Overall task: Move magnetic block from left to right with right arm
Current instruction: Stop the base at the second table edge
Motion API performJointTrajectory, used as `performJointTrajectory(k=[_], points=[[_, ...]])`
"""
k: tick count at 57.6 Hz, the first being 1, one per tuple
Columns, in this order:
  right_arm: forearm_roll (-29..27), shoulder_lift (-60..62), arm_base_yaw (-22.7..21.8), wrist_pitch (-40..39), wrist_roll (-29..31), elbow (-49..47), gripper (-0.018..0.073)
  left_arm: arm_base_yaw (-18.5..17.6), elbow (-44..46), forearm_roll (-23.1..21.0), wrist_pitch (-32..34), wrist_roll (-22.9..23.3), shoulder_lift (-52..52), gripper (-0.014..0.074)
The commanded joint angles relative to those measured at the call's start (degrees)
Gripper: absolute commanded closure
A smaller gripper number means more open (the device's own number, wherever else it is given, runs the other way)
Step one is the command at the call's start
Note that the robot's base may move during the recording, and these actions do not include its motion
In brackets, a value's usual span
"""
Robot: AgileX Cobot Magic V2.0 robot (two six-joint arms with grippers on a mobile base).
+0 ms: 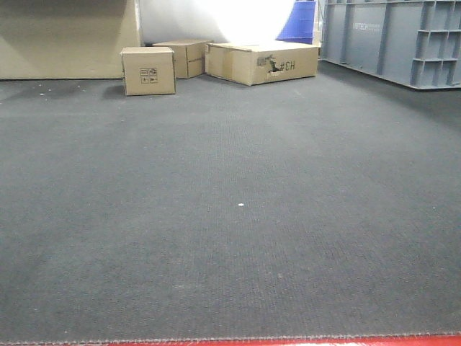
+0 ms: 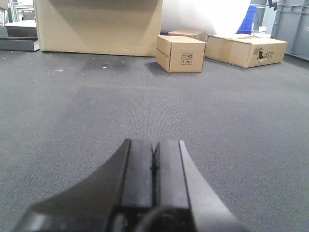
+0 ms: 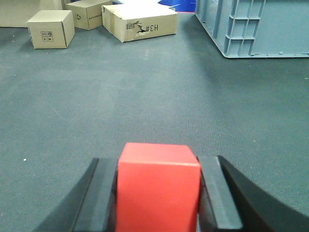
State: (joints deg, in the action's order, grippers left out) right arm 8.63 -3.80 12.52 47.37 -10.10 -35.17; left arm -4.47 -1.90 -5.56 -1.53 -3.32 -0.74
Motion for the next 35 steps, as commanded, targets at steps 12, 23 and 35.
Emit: performJointTrajectory(k=[12,23,35], points=[[0.7,-1.1,-0.3,-5.5,0.5,-1.4,0.0345,-0.1,-0.5,-0.3,4.8,0.3,-0.7,0.0722],[0.7,-1.1,-0.3,-5.5,0.5,-1.4,0.0345,-0.1,-0.5,-0.3,4.8,0.3,-0.7,0.0722],[-5.2,-3.9,-0.3,-4.8,1.5,-1.5,0.0345,-0.1,-0.5,-0.3,4.8,0.3,-0.7,0.0722]])
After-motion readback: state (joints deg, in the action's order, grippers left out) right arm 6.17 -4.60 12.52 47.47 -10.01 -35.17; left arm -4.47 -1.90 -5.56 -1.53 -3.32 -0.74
